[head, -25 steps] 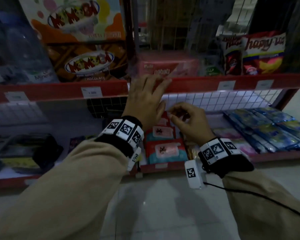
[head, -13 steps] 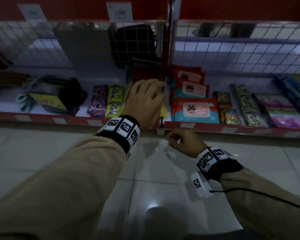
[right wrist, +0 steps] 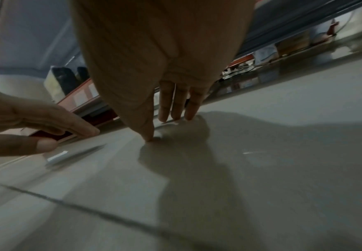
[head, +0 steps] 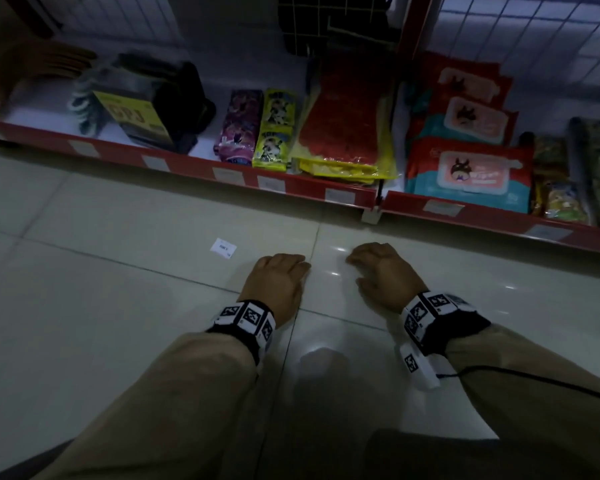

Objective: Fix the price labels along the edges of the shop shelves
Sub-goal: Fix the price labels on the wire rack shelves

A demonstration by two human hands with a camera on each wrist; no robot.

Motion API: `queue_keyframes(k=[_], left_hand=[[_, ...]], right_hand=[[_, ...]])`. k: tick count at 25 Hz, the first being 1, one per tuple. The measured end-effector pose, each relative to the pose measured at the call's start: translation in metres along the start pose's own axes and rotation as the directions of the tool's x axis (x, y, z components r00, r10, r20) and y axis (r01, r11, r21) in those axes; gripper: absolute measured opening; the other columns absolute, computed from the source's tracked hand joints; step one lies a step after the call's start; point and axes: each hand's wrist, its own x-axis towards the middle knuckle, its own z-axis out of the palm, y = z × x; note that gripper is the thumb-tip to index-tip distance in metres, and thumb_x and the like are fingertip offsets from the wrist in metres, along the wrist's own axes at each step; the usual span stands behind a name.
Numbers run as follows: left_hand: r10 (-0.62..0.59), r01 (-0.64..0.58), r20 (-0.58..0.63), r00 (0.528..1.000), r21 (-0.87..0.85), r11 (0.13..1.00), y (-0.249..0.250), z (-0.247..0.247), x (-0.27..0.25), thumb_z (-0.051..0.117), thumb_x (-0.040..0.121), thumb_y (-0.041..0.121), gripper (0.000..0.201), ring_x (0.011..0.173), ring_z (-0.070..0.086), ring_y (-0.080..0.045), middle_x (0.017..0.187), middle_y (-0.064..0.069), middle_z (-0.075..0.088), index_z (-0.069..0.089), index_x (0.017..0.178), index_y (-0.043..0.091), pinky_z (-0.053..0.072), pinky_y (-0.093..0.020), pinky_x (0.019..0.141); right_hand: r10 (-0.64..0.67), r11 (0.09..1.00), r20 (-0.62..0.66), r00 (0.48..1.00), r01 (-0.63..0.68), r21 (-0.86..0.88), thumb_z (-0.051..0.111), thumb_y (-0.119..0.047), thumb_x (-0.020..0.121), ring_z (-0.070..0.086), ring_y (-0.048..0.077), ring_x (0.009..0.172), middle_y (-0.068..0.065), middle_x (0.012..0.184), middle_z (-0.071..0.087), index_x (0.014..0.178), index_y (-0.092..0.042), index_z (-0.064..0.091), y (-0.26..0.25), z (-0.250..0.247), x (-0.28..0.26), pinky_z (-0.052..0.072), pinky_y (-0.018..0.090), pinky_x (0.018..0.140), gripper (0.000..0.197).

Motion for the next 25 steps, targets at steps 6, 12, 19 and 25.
queue_keyframes(k=[6, 12, 19, 25], left_hand=[[-0.301, 0.301, -0.117, 0.947, -0.011, 0.953, -0.044, -0.013, -0.016, 0.051, 0.087, 0.014, 0.041, 0.117, 0.050, -0.026, 0.129, -0.004, 0.057, 0.056, 0.128, 0.016, 0.030, -0.035, 0.096], [-0.504, 0.513, -0.105, 0.857, 0.085, 0.854, -0.105, -0.026, -0.044, 0.046, 0.090, 0.023, 0.040, 0.114, 0.046, -0.026, 0.129, -0.002, 0.053, 0.051, 0.130, 0.020, 0.031, -0.036, 0.093], [-0.546, 0.552, -0.113, 0.830, 0.032, 0.833, -0.124, -0.023, -0.055, 0.043, 0.093, 0.024, 0.037, 0.113, 0.049, -0.023, 0.126, 0.001, 0.056, 0.054, 0.128, 0.024, 0.031, -0.034, 0.091], [-0.521, 0.522, -0.095, 0.848, -0.014, 0.853, -0.123, -0.021, -0.053, 0.044, 0.093, 0.027, 0.035, 0.110, 0.051, -0.023, 0.122, 0.000, 0.058, 0.054, 0.127, 0.024, 0.034, -0.034, 0.090]], right_hand=[[-0.168, 0.986, 0.042, 0.985, 0.169, -0.011, 0.058, -0.014, 0.087, 0.040, 0.023, 0.123, 0.003, 0.137, 0.048, 0.131, -0.016, 0.054, -0.059, 0.019, 0.060, 0.031, 0.032, 0.105, 0.044], [-0.337, 0.941, 0.092, 0.937, 0.338, 0.012, 0.057, -0.014, 0.087, 0.042, 0.022, 0.123, 0.002, 0.135, 0.051, 0.128, -0.017, 0.056, -0.137, 0.044, 0.122, 0.034, 0.035, 0.103, 0.042], [-0.447, 0.816, 0.253, 0.858, 0.507, -0.277, 0.044, -0.016, 0.097, 0.038, 0.024, 0.125, 0.003, 0.142, 0.045, 0.130, -0.016, 0.053, -0.163, 0.072, 0.157, 0.038, 0.035, 0.099, 0.034], [-0.244, 0.969, 0.093, 0.965, 0.237, 0.074, 0.063, -0.004, 0.083, 0.049, 0.028, 0.110, 0.012, 0.123, 0.052, 0.121, -0.012, 0.058, -0.159, 0.073, 0.159, 0.042, 0.034, 0.092, 0.039]])
